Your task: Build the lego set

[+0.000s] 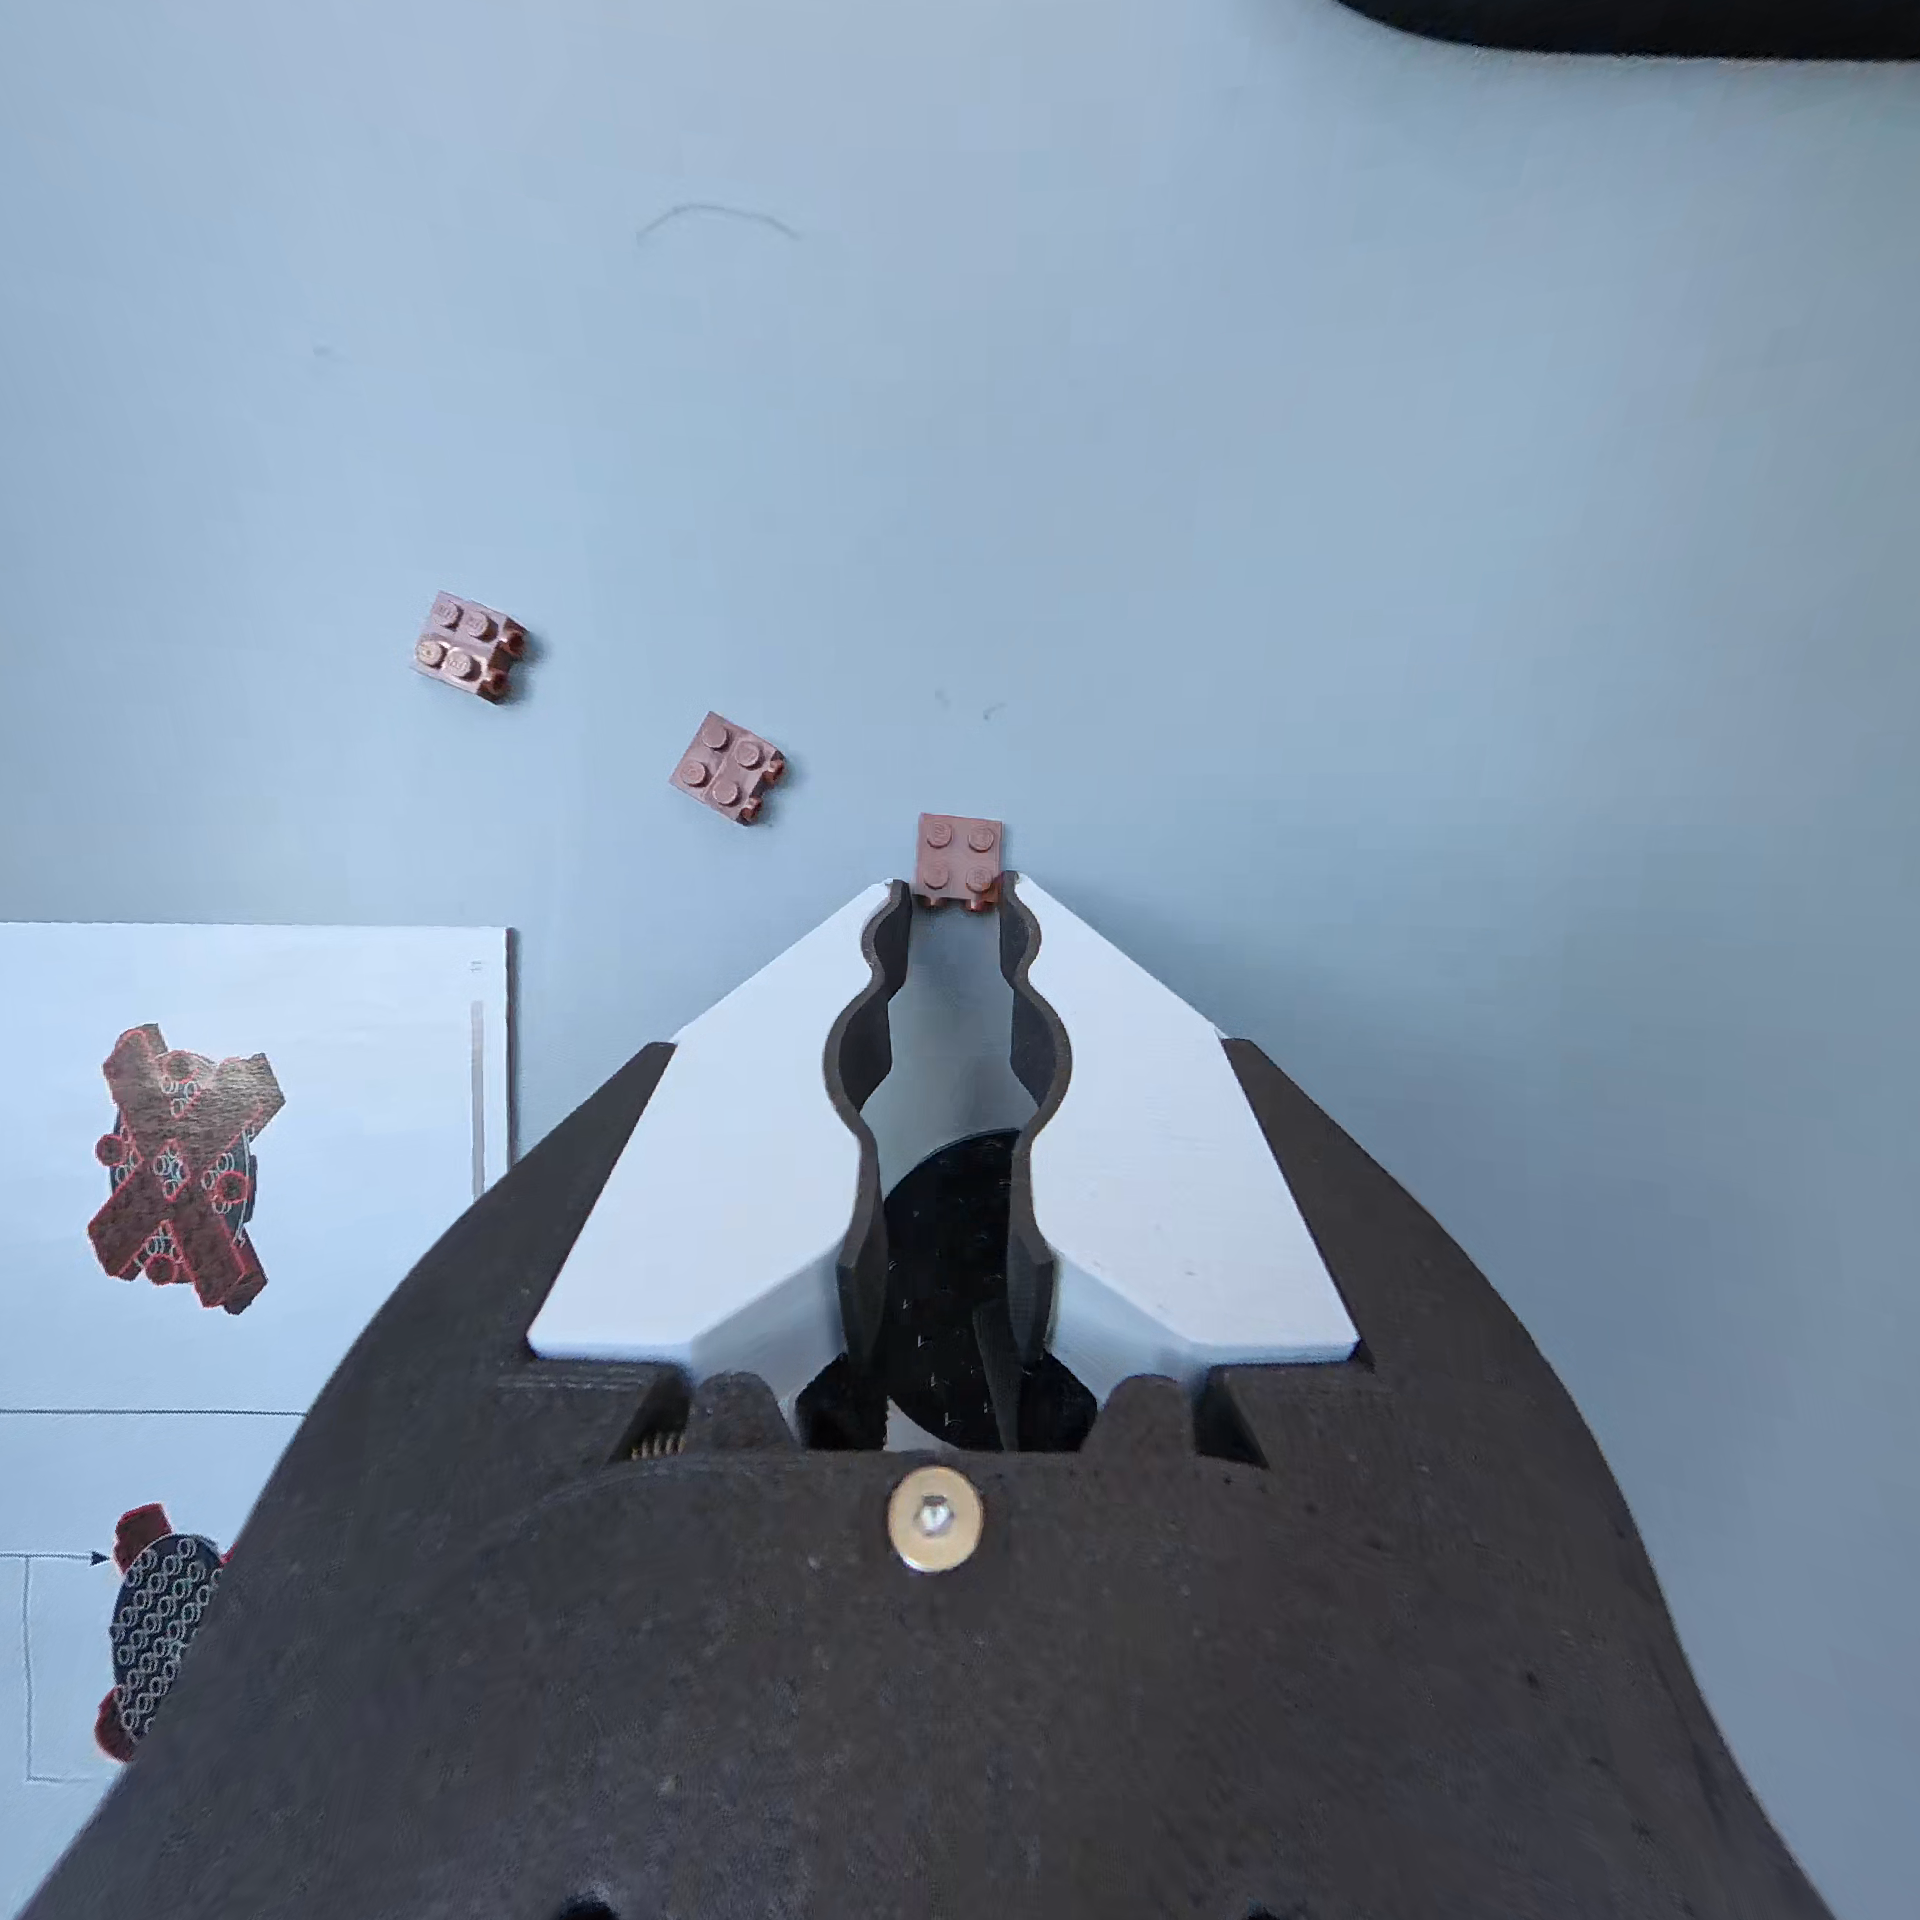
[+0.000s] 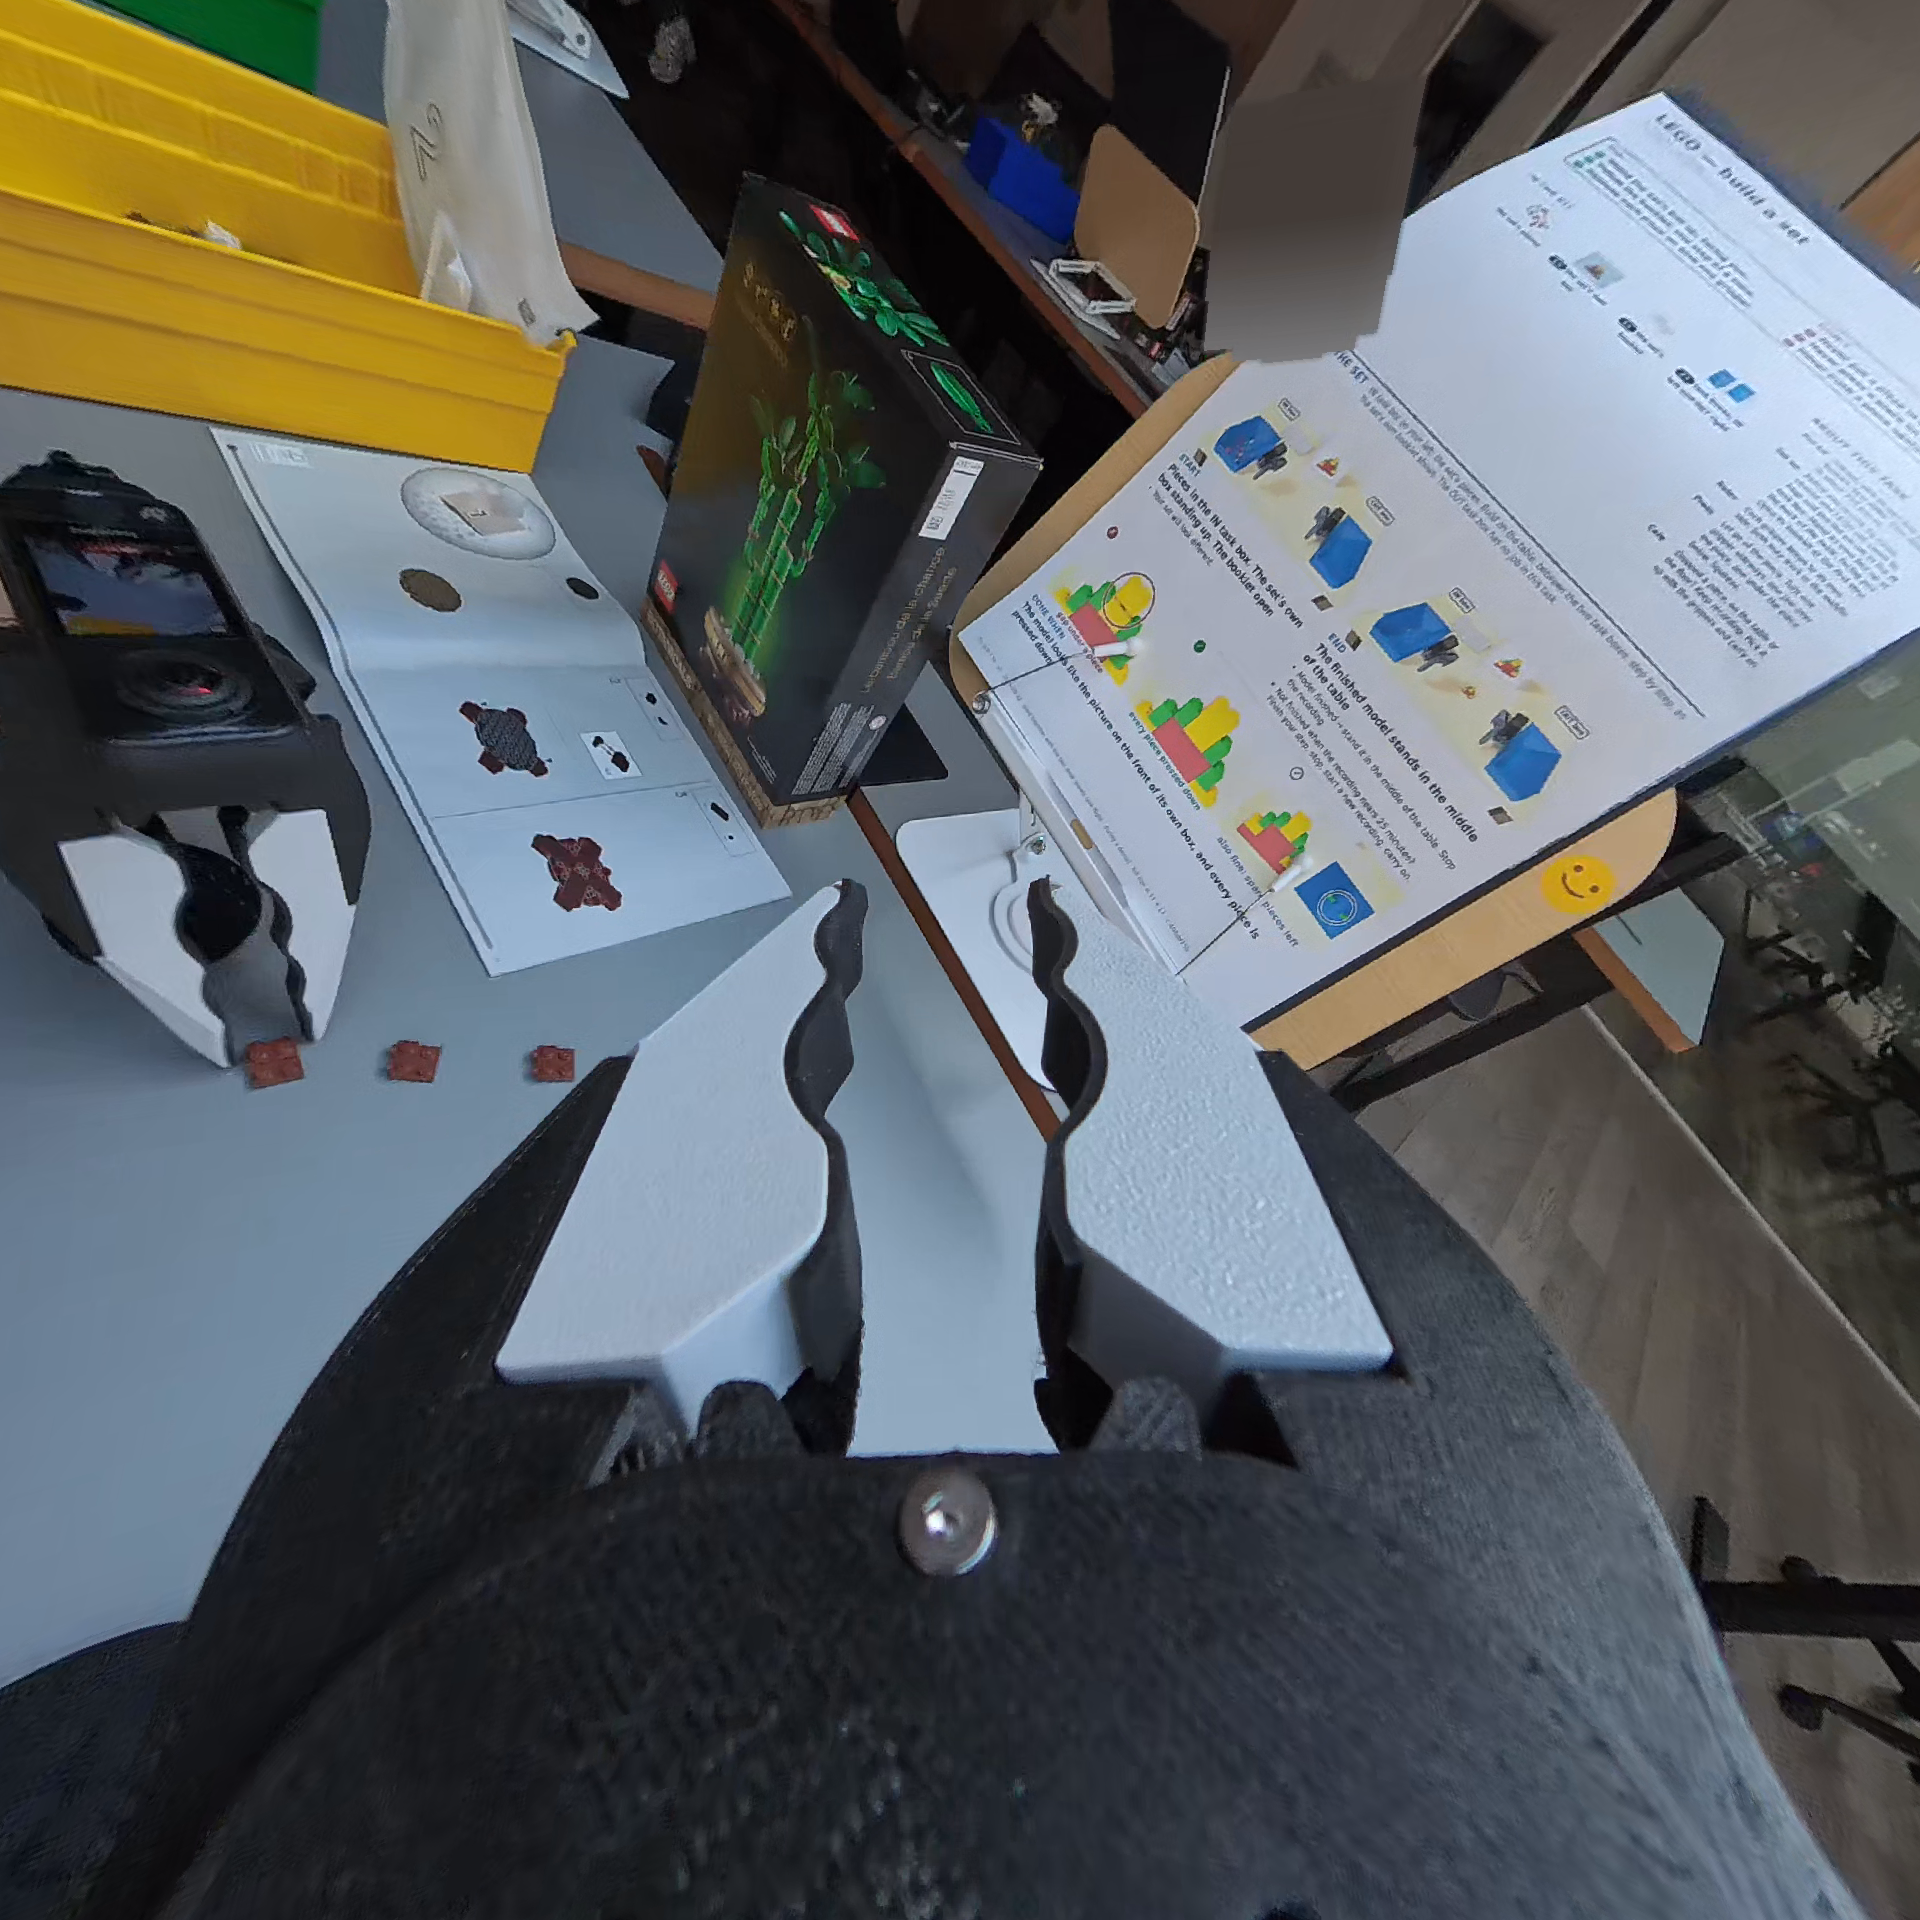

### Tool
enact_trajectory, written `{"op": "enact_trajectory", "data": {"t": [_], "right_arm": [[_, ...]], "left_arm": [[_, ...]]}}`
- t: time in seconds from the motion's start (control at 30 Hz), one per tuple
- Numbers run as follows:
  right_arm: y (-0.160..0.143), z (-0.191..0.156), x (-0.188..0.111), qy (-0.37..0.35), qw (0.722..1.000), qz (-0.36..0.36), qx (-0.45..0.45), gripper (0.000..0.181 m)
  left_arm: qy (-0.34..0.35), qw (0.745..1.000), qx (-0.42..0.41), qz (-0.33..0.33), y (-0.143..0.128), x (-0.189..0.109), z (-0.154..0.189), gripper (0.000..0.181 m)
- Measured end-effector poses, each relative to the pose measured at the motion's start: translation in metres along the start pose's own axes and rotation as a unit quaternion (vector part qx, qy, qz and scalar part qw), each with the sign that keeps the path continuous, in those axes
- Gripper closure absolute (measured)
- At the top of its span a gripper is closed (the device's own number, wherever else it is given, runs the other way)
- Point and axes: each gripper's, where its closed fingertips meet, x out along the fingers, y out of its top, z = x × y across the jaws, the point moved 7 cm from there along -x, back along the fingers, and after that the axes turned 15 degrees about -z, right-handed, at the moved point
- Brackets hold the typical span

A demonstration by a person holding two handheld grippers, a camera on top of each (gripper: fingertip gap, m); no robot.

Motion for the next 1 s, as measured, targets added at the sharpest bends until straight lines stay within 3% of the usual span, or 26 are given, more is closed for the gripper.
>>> {"op": "enact_trajectory", "data": {"t": [0.03, 0.07, 0.17, 0.27, 0.4, 0.47, 0.6, 0.73, 0.9, 1.0], "right_arm": [[-0.006, 0.004, 0.006, 0.001, 1.0, 0.01, -0.003, 0.151], [-0.009, 0.005, 0.014, 0.018, 1.0, 0.025, -0.008, 0.151], [-0.021, -0.004, 0.033, 0.091, 0.993, 0.058, -0.047, 0.151], [-0.025, -0.012, 0.034, 0.086, 0.985, 0.122, -0.085, 0.153], [-0.017, -0.012, 0.023, 0.112, 0.961, 0.242, -0.068, 0.159], [-0.014, -0.004, 0.025, 0.125, 0.967, 0.218, -0.05, 0.156], [-0.006, 0.01, 0.018, 0.12, 0.953, 0.278, 0.017, 0.156], [-0.006, 0.007, 0.031, 0.159, 0.944, 0.284, 0.051, 0.156], [0.002, 0.0, 0.064, 0.135, 0.964, 0.23, -0.017, 0.156], [0.021, -0.002, 0.077, 0.166, 0.947, 0.269, -0.058, 0.156]], "left_arm": [[0.001, 1.0, -0.003, 0.0, -0.001, -0.001, -0.001, 0.152], [-0.007, 1.0, -0.009, 0.007, -0.002, -0.006, -0.003, 0.139], [-0.03, 0.995, -0.044, 0.081, -0.001, -0.043, -0.015, 0.131], [-0.009, 0.986, -0.067, 0.154, -0.009, -0.092, -0.03, 0.146], [0.085, 0.977, -0.108, 0.161, -0.024, -0.147, -0.058, 0.147], [0.122, 0.966, -0.125, 0.19, -0.023, -0.175, -0.068, 0.148], [0.097, 0.933, -0.135, 0.32, -0.006, -0.22, -0.074, 0.153], [0.083, 0.924, -0.125, 0.353, 0.001, -0.229, -0.076, 0.155], [0.126, 0.941, -0.118, 0.291, -0.013, -0.225, -0.088, 0.155], [0.132, 0.936, -0.112, 0.308, -0.021, -0.233, -0.091, 0.155]]}}
